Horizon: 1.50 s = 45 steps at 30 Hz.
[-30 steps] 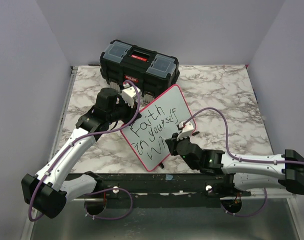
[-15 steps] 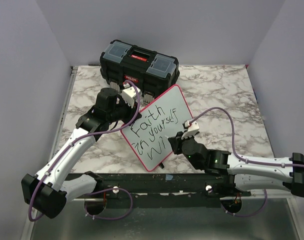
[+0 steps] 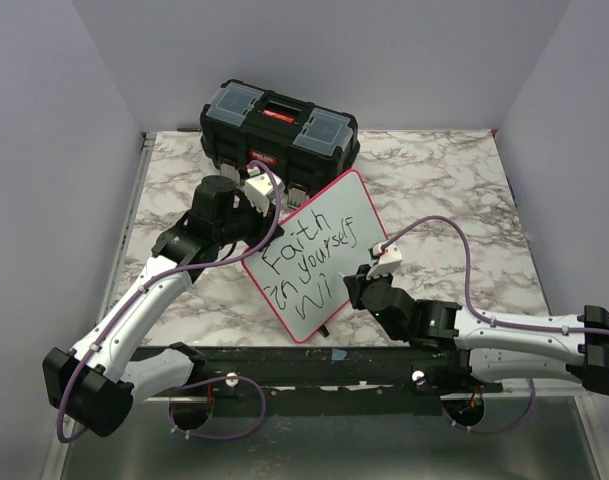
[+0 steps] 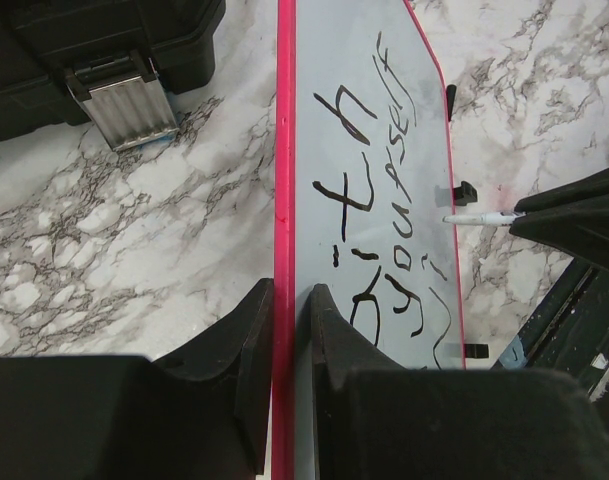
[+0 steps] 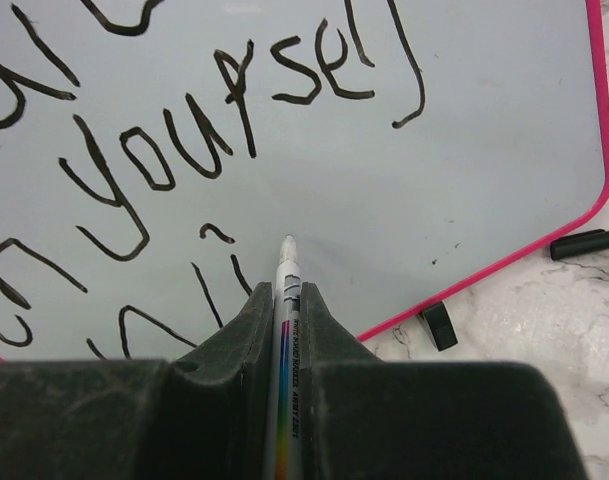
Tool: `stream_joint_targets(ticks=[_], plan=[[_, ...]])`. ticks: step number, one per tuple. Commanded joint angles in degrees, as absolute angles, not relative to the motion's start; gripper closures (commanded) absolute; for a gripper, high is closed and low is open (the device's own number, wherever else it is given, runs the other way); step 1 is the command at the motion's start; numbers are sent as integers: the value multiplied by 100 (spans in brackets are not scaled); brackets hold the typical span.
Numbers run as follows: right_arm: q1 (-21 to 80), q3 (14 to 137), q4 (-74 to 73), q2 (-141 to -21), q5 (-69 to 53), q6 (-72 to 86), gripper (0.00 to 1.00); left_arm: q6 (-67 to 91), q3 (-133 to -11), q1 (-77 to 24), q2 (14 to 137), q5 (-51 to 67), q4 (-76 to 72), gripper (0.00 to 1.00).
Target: Write a sentence on the whiteboard
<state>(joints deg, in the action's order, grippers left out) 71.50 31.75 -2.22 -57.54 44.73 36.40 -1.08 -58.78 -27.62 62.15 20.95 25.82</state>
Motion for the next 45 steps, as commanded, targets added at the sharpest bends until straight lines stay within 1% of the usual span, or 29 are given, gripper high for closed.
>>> stream_joint_targets(ticks=[1, 16, 27, 45], plan=[[7116, 3058, -365, -5894, 4641, 3882, 99, -413, -5871, -2804, 6144, 1881, 2554, 100], [7116, 3060, -60, -5999, 4333, 3689, 99, -414, -5871, -2803, 6126, 1877, 2561, 100], [7065, 3289, 281, -6420, 4329, 3478, 99, -421, -5860, -2799, 6117, 1872, 2575, 100], [7064, 2559, -197, -6040, 4050, 4215, 99, -422, -5873, -2804, 6117, 1881, 2565, 100]])
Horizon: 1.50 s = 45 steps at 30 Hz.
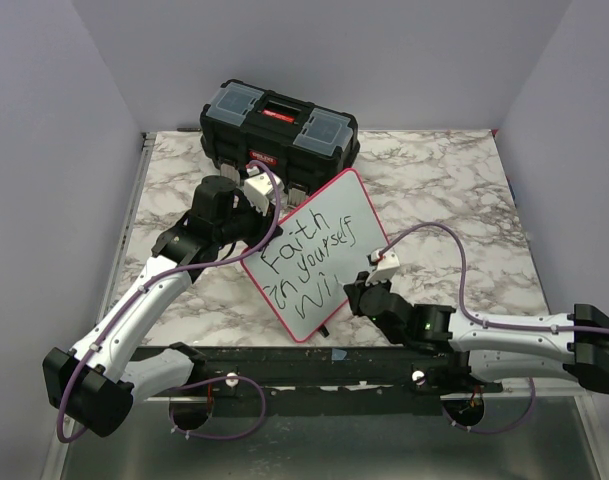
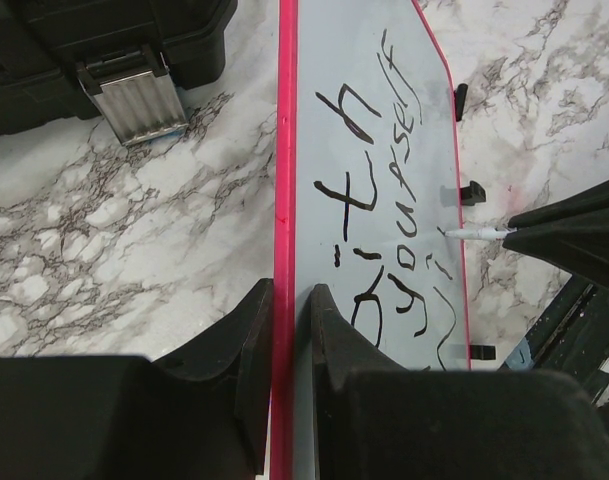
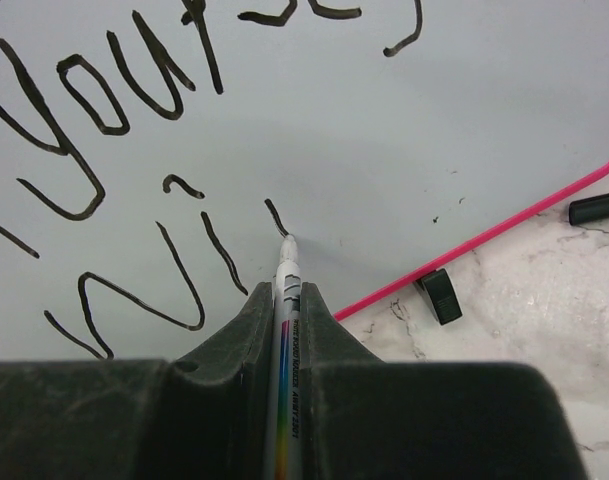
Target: Write a sentence on the whiteboard
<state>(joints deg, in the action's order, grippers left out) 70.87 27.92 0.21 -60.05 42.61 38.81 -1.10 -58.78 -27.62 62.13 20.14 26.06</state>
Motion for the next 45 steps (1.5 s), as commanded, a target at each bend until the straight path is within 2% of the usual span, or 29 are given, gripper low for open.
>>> stream_joint_targets(ticks=[1, 45], plan=[[7065, 2543, -206, -6024, 4044, 4239, 99, -422, -5869, -2799, 6117, 1881, 2568, 100], [6978, 3649, -461, -6381, 4965, 3625, 99, -422, -5843, -2799, 6038, 1858, 2556, 100]])
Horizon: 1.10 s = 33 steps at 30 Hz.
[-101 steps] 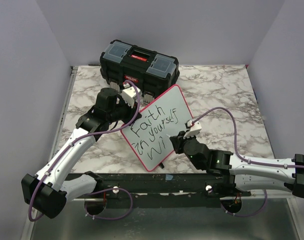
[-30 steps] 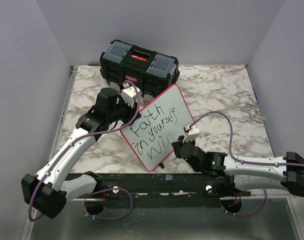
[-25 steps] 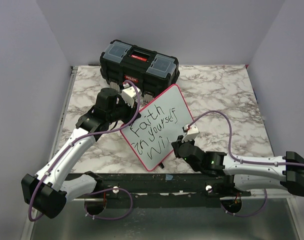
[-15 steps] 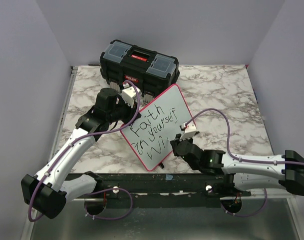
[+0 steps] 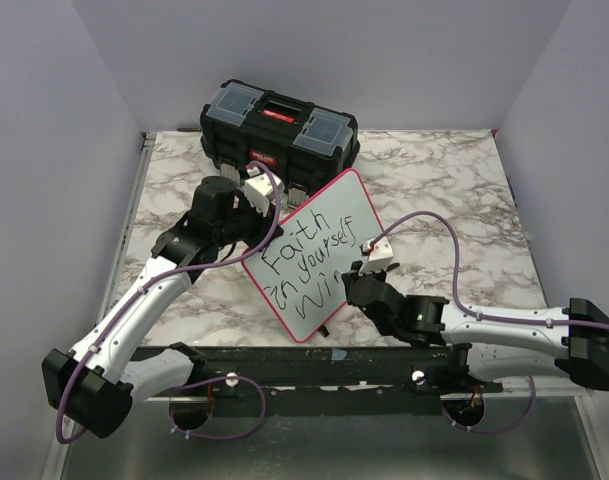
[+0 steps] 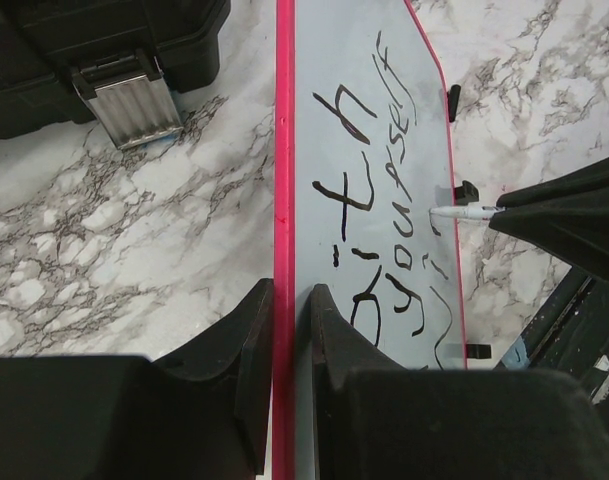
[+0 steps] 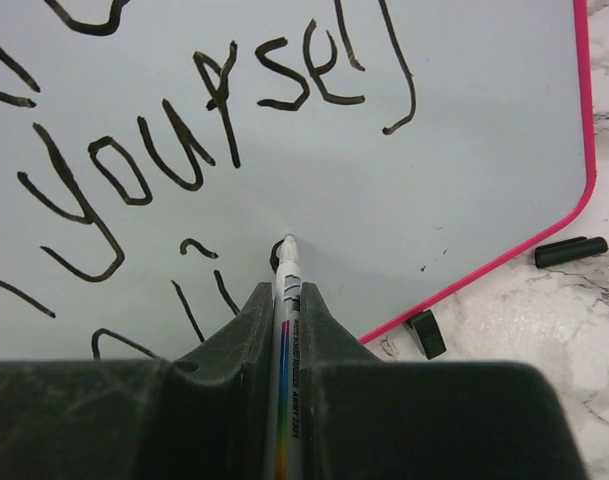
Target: Write a sentence on the whiteboard
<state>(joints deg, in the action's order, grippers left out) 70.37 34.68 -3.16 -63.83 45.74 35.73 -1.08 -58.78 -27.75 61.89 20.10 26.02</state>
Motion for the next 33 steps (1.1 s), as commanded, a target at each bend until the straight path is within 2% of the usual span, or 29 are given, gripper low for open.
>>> stream_joint_targets(ticks=[1, 23, 33], plan=[[6968, 3643, -480, -6373, 4981, 3624, 99, -426, -5845, -2804, 6038, 1855, 2554, 100], [6899, 3063, -860, -6110, 4607, 4241, 99, -423, -5845, -2802, 6005, 1841, 2554, 100], [6897, 3165, -1028, -5889, 4689, 4207, 99, -431, -5845, -2804, 6003, 1837, 2549, 100]])
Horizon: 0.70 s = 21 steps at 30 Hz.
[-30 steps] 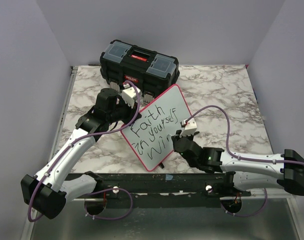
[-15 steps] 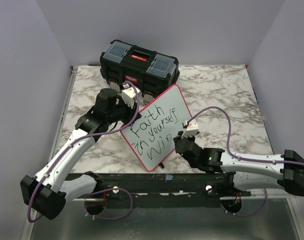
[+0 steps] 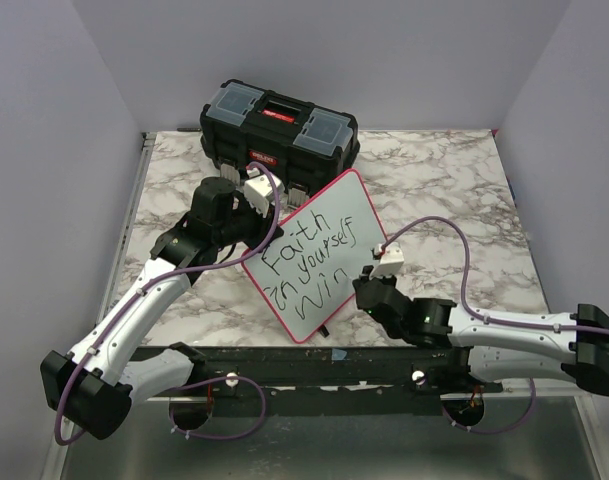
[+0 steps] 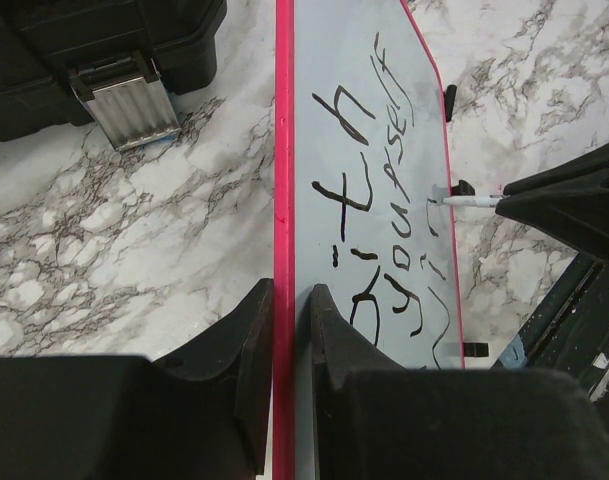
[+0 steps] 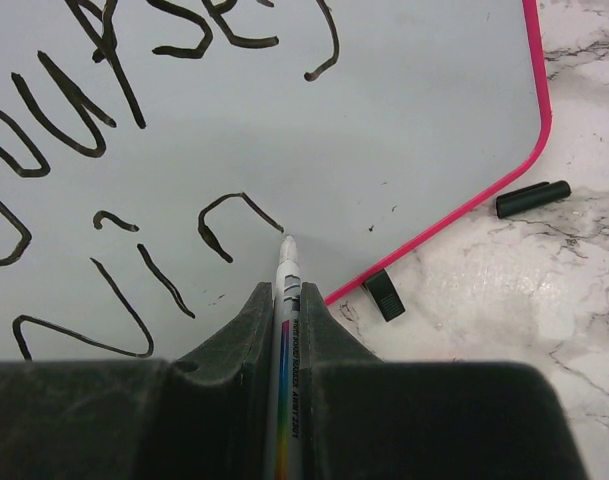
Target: Write a sentence on the whiteboard
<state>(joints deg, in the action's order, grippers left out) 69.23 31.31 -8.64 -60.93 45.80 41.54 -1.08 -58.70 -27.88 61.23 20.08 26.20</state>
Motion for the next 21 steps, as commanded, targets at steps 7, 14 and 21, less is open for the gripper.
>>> stream_joint_targets(ticks=[7, 14, 21], plan=[[6885, 3314, -996, -5661, 5072, 3907, 99, -431, -5844, -2799, 6014, 1837, 2555, 100], [6539, 3493, -728, -5686, 4989, 3434, 99, -431, -5845, -2803, 6020, 1829, 2566, 100], [6062, 3633, -385, -5871, 4550, 3039, 99, -431, -5857, -2804, 6012, 1829, 2573, 100]])
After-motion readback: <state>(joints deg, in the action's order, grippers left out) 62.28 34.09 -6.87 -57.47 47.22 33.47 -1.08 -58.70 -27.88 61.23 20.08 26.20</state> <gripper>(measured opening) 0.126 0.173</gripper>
